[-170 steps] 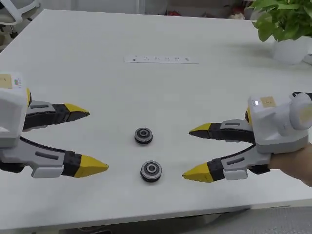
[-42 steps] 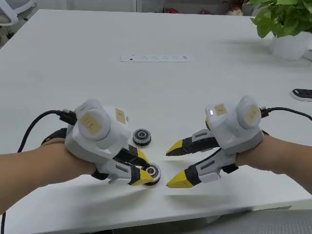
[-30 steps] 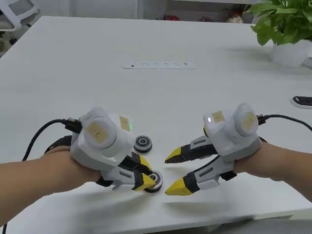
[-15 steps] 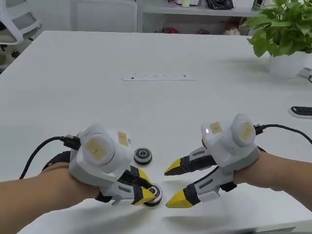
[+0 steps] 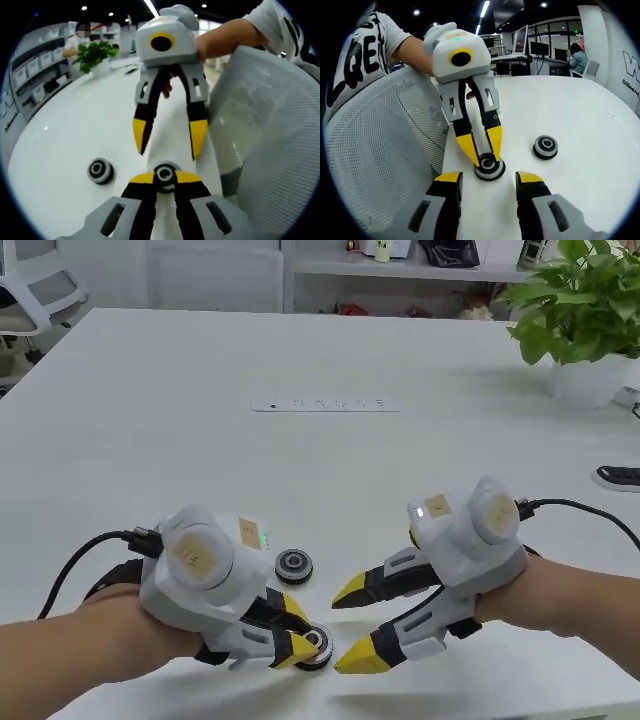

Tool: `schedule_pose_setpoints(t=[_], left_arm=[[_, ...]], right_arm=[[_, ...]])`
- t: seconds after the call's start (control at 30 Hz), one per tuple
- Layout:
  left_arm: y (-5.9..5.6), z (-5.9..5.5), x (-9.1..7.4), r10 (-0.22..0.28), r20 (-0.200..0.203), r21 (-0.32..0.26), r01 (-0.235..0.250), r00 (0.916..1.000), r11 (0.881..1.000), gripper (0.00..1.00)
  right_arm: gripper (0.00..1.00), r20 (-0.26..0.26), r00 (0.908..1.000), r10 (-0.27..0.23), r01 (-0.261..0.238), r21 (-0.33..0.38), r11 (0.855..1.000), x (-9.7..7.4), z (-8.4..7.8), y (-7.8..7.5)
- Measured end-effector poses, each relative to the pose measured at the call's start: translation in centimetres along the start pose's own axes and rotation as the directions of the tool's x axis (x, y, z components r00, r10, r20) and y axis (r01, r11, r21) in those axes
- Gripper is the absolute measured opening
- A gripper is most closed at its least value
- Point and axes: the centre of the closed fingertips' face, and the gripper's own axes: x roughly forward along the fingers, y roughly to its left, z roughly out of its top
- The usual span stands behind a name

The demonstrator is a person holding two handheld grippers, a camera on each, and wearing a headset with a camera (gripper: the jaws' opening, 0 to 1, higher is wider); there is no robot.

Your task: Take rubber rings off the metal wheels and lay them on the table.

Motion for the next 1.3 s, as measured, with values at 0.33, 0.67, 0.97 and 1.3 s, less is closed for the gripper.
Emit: schedule_pose_setpoints(t=[0.33, 0.67, 0.97, 1.3], left_arm=[[0.0, 0.0, 0.0, 0.008, 0.006, 0.007, -0.008, 1.0000, 1.000, 0.13], [0.1, 0.0, 0.0, 0.015, 0.010, 0.014, -0.015, 0.9998, 1.000, 0.13], [0.1, 0.0, 0.0, 0.019, 0.014, 0.012, -0.019, 0.9997, 1.000, 0.13], [0.1, 0.0, 0.0, 0.022, 0.019, 0.010, -0.022, 0.9996, 1.000, 0.13]], right_arm=[[0.39, 0.013, 0.9998, 0.013, -0.013, 0.012, 1.000, 0.8, -0.1, 0.9], [0.36, 0.014, 0.9997, -0.020, 0.020, 0.007, 1.000, 1.3, -0.4, 0.6], [0.32, 0.017, 0.9980, -0.061, 0.061, 0.017, 0.998, 1.7, -0.5, -0.2], [0.28, 0.019, 0.9984, -0.054, 0.053, 0.048, 0.997, 2.3, -0.7, -0.1]])
